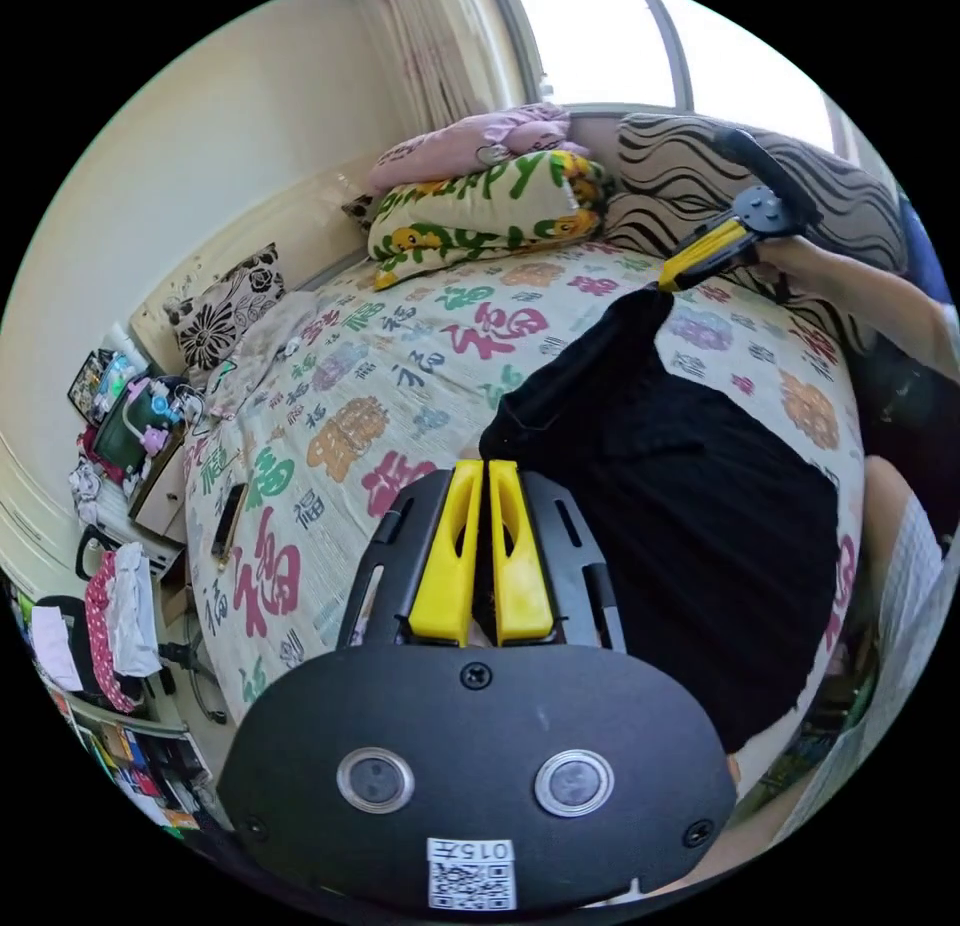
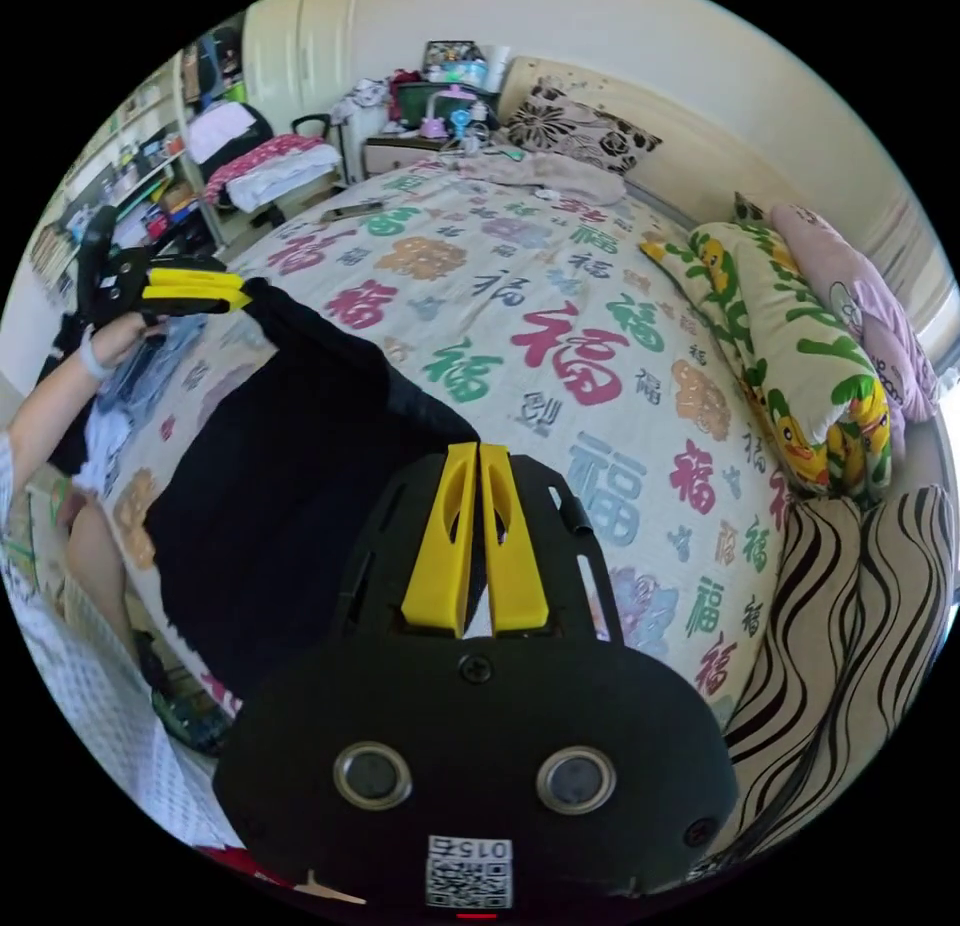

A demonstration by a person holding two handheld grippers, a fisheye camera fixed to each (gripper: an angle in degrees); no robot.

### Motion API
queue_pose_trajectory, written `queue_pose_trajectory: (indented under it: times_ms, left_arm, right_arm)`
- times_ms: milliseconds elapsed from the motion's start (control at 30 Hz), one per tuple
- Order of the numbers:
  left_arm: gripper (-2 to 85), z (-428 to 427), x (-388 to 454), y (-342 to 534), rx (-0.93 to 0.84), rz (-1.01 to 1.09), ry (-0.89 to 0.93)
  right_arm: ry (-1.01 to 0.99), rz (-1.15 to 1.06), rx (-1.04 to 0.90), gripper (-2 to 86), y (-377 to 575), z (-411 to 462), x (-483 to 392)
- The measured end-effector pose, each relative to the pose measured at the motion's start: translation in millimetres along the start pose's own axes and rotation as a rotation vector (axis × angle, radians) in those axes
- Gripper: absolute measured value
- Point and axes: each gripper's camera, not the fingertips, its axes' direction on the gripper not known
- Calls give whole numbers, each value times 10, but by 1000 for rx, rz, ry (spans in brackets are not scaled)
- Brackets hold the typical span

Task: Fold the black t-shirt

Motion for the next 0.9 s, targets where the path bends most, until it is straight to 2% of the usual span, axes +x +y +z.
queue_pose_trajectory:
  times_ms: [133, 333, 433, 767, 900]
  left_arm:
    - [1, -492, 729, 839, 9, -55, 85]
    - [2, -624, 1481, 1659, -111, -177, 132]
    - [2, -621, 1646, 1857, -151, -183, 117]
    - [15, -570, 1895, 2112, -213, -125, 151]
    - [59, -559, 1854, 2265, -304, -120, 222]
  right_arm:
    - [-175, 8, -10, -10, 1034, -195, -465]
    - [-241, 57, -159, -10, 2158, 160, -1047]
    - [-244, 123, -174, -10, 2503, 337, -1089]
    - [-157, 98, -207, -8, 2921, 455, -982]
    - [-196, 211, -298, -1, 3068, 576, -787]
